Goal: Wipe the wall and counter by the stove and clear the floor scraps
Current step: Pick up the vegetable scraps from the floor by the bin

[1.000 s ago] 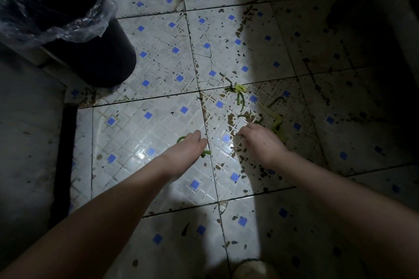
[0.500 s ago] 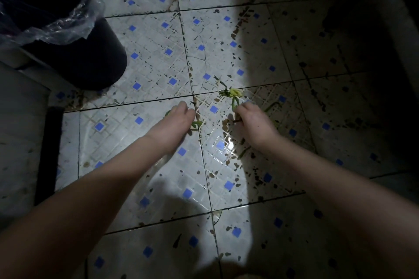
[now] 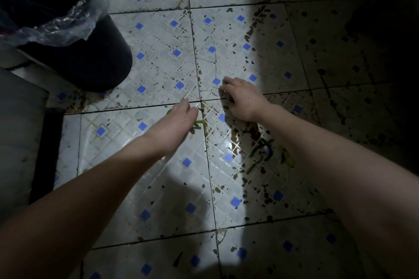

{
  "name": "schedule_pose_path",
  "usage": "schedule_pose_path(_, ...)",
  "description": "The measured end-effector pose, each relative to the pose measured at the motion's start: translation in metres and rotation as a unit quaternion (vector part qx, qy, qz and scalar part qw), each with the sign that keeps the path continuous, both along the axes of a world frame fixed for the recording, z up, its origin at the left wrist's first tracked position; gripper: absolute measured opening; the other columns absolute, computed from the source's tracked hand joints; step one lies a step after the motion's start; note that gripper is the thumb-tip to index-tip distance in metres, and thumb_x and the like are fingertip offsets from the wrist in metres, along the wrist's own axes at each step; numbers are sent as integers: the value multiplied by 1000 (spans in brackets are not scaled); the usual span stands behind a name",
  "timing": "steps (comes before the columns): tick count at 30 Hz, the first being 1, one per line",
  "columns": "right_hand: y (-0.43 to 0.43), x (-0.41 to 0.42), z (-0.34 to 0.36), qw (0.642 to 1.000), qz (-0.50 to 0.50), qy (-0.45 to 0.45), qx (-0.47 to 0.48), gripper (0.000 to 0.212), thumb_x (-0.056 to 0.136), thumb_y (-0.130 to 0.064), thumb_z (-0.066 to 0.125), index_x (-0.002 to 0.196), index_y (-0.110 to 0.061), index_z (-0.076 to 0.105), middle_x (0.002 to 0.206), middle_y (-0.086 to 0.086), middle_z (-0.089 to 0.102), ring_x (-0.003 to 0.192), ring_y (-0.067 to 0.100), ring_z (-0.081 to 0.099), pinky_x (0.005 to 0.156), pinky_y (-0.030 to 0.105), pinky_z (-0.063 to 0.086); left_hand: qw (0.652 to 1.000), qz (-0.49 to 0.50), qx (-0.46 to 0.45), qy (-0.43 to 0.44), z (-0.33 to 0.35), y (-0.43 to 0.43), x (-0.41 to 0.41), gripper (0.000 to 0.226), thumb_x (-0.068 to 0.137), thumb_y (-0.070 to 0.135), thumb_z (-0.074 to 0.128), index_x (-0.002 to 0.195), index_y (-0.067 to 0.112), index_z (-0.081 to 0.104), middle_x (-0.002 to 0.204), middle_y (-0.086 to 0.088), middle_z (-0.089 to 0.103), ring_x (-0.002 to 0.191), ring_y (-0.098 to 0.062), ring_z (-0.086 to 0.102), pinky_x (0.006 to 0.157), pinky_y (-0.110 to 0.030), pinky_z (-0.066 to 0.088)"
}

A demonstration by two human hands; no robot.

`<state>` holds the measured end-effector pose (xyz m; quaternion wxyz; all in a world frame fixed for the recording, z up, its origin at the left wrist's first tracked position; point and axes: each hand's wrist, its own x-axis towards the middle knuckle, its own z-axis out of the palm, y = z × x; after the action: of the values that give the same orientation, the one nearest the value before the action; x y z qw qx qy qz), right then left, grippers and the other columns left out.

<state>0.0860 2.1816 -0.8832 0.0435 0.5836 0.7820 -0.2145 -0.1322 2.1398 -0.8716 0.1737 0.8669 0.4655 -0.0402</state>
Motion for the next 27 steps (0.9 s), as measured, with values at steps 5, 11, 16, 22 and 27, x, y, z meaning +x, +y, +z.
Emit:
schedule_pose_path(5,-8,13,-8,999,15,-32,6,56,90,-28,53,141,-14,37,152,6,32,137,27,32,114,44,26,1000,-1,-14,-19,-4,0,1,23,85,-3,51,94,16,41,97,0,33,81,-12,30,64,-28,43)
schedule_pose_path(11,-29,30,-5,1000,12,-26,2,51,89,-24,58,137,-10,44,148,6,38,130,27,38,108,39,33,1000,4,-14,-25,-8,-2,4,26,87,-2,54,98,18,43,97,2,32,81,-9,29,63,-22,35)
schedule_pose_path(16,-46,34,-10,998,-39,-12,43,36,89,1,52,125,-5,57,130,10,53,120,27,45,103,37,40,1000,-8,-2,-24,-5,-5,7,26,85,-5,53,99,15,44,94,2,29,81,-11,31,63,-23,32)
schedule_pose_path(22,-57,29,-8,994,-90,-16,64,33,82,15,45,106,2,65,109,15,59,107,27,50,91,38,43,1000,-9,10,-10,4,-8,4,30,82,-11,54,99,12,45,100,-6,37,80,-12,31,62,-23,33)
schedule_pose_path(27,-60,23,1,995,-72,-28,65,28,86,11,47,105,0,65,108,13,59,106,26,50,89,37,45,1000,-7,10,5,11,-7,-2,28,82,-11,54,100,9,45,102,-8,37,82,-14,32,61,-26,35)
